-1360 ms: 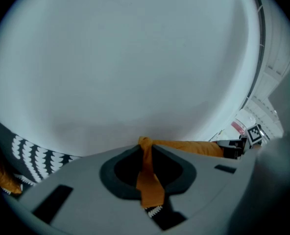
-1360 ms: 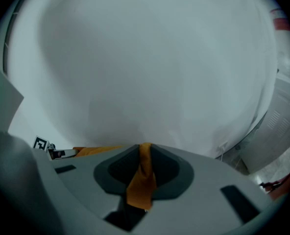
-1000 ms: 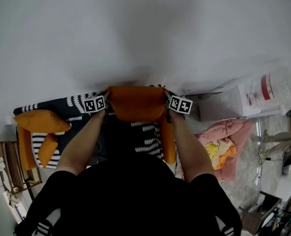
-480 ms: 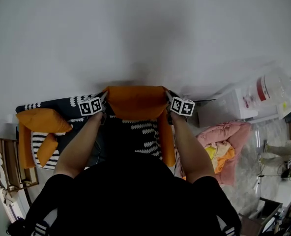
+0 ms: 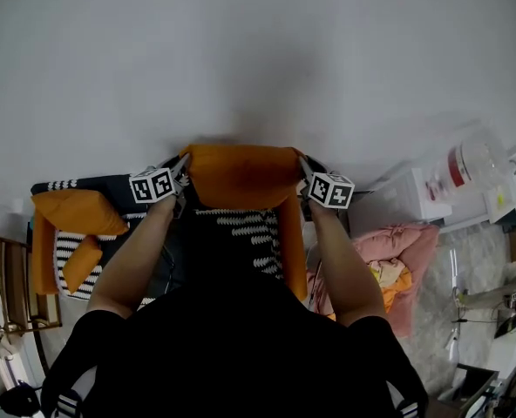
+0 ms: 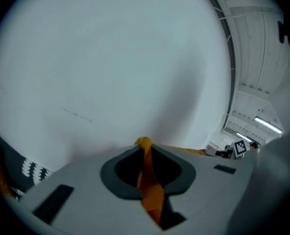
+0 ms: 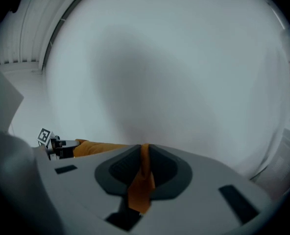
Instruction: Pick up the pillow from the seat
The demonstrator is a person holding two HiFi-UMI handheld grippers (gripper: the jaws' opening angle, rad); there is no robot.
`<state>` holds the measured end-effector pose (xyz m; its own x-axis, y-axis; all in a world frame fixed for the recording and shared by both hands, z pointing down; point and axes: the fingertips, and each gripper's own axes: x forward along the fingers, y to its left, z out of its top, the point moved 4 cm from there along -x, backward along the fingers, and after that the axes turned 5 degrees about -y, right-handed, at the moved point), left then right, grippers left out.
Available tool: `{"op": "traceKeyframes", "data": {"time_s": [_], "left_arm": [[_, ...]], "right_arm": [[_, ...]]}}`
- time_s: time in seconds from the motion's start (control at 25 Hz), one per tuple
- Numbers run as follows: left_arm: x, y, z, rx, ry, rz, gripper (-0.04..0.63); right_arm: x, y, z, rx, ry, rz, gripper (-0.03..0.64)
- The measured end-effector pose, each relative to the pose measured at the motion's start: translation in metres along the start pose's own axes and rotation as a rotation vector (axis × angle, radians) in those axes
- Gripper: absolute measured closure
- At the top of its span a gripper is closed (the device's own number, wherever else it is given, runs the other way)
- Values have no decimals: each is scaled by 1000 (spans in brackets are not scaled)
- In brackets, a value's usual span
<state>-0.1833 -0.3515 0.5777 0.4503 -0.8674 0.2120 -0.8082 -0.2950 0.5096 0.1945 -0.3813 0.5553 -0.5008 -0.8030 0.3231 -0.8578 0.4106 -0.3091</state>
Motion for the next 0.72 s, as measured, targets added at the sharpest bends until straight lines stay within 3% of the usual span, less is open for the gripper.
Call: {"op": "traceKeyframes", "data": {"time_s": [0.72], "left_arm": [[-68,-71,92,0,-158,-108,548]], "right_arm": [[-70,62,103,-53,-200,109,572]]}}
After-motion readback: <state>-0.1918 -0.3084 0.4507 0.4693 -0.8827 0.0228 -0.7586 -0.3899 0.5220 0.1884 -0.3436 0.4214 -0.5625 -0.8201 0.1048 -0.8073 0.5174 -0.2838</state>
